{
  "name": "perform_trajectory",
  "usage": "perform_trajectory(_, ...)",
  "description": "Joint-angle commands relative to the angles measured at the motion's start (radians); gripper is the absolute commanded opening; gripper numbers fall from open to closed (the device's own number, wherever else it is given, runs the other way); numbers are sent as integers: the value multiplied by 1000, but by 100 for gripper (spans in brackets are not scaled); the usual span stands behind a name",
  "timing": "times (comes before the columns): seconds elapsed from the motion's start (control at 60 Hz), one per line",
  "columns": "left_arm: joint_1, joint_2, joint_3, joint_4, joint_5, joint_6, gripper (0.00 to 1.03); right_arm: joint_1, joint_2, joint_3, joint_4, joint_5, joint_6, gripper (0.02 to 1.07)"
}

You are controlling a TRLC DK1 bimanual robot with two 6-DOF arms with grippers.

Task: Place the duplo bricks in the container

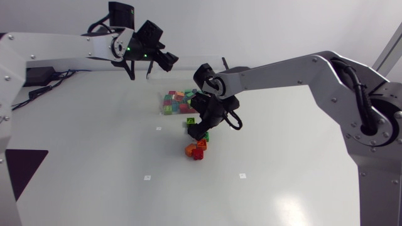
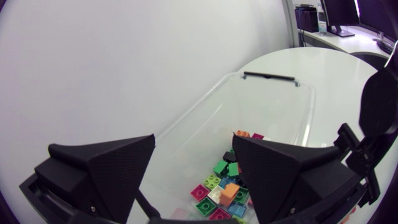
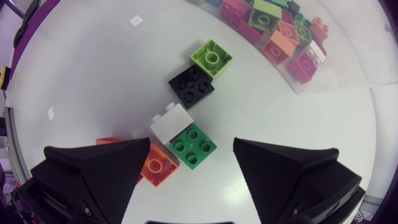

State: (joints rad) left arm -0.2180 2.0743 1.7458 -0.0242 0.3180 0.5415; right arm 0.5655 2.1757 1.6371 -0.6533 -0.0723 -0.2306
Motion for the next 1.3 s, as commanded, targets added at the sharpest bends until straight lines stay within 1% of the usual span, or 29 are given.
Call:
perform_trajectory(0.0,-4,-141,-69,7,20,-18,98,-6,6,29,4,16,28,99)
perform_trajectory(0.15,2,-263,-180,7,46,-18,98,-4,13,32,-6,20,30,99)
perform_trajectory(0.333,37,-388,-316,9,76,-12,98,5,1,-19,-9,22,33,99)
perform_trajectory(0.5,57,-450,-413,18,101,-6,98,25,7,-59,4,22,43,99)
perform_trajectory(0.583,60,-474,-460,40,102,0,98,33,9,-68,1,22,45,99)
perform_trajectory(0.733,58,-507,-520,41,110,9,98,33,-11,-97,-5,20,45,99)
perform_trajectory(0.8,55,-530,-554,41,113,17,98,33,-19,-109,-3,22,43,95)
perform_trajectory(0.867,51,-554,-585,41,115,25,98,31,-24,-114,-5,22,40,94)
perform_trajectory(0.917,51,-569,-601,40,115,32,98,28,-24,-112,-5,22,37,89)
perform_trajectory(0.983,51,-583,-617,35,115,43,98,25,-24,-111,1,20,30,80)
perform_trajectory(1.083,55,-594,-644,32,113,61,98,28,-17,-105,7,9,16,70)
perform_trajectory(1.117,55,-599,-655,32,113,71,98,31,-14,-103,11,3,11,65)
perform_trajectory(1.283,57,-622,-698,21,113,100,98,33,-17,-108,12,-15,1,33)
